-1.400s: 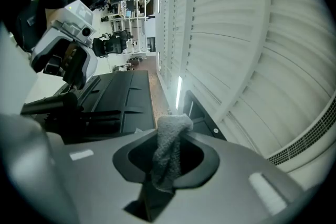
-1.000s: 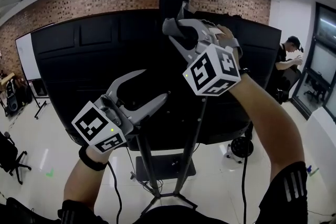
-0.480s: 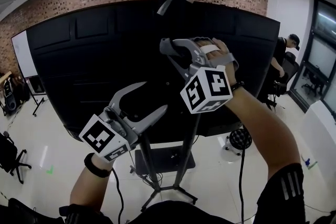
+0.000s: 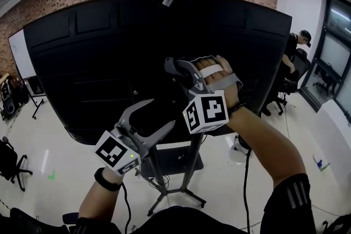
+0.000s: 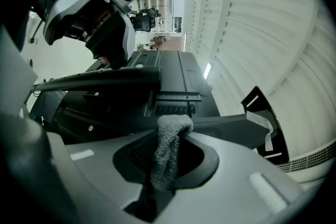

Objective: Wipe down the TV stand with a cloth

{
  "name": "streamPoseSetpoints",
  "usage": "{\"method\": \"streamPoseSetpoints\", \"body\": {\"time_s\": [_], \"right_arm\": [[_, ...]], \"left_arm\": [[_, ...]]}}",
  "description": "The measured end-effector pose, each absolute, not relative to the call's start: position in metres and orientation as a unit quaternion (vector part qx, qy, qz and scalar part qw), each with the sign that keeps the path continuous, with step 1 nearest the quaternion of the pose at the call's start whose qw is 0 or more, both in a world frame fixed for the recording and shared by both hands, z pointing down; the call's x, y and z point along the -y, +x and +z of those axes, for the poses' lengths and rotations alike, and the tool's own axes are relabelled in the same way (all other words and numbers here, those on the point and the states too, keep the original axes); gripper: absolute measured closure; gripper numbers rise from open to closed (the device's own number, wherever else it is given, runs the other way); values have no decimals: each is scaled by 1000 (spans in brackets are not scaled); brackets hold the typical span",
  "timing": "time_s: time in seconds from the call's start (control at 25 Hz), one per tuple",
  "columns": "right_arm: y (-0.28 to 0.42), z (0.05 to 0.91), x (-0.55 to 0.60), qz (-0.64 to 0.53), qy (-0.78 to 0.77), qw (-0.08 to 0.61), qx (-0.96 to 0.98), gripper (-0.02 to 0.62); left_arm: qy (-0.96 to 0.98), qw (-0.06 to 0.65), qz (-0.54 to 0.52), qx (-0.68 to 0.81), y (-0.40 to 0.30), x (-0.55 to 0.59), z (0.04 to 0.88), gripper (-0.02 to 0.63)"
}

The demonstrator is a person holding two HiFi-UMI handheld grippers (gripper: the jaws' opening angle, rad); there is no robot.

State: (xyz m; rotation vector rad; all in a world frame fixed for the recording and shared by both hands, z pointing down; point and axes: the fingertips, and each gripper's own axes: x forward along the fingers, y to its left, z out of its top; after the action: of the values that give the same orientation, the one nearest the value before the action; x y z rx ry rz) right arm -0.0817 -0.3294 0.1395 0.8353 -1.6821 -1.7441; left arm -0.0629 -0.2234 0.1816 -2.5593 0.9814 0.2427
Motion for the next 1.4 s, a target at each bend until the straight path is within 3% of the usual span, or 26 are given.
{"method": "streamPoseSetpoints", "body": {"time_s": [0.56, 1.4], "right_arm": [[-84, 198, 331, -680, 324, 335, 565, 528], [-86, 324, 330, -610, 303, 384, 623, 532]], "left_arm": [[-918, 138, 88, -362, -76, 230, 234, 325], [-923, 76, 85, -369, -85, 231, 294, 325]]}}
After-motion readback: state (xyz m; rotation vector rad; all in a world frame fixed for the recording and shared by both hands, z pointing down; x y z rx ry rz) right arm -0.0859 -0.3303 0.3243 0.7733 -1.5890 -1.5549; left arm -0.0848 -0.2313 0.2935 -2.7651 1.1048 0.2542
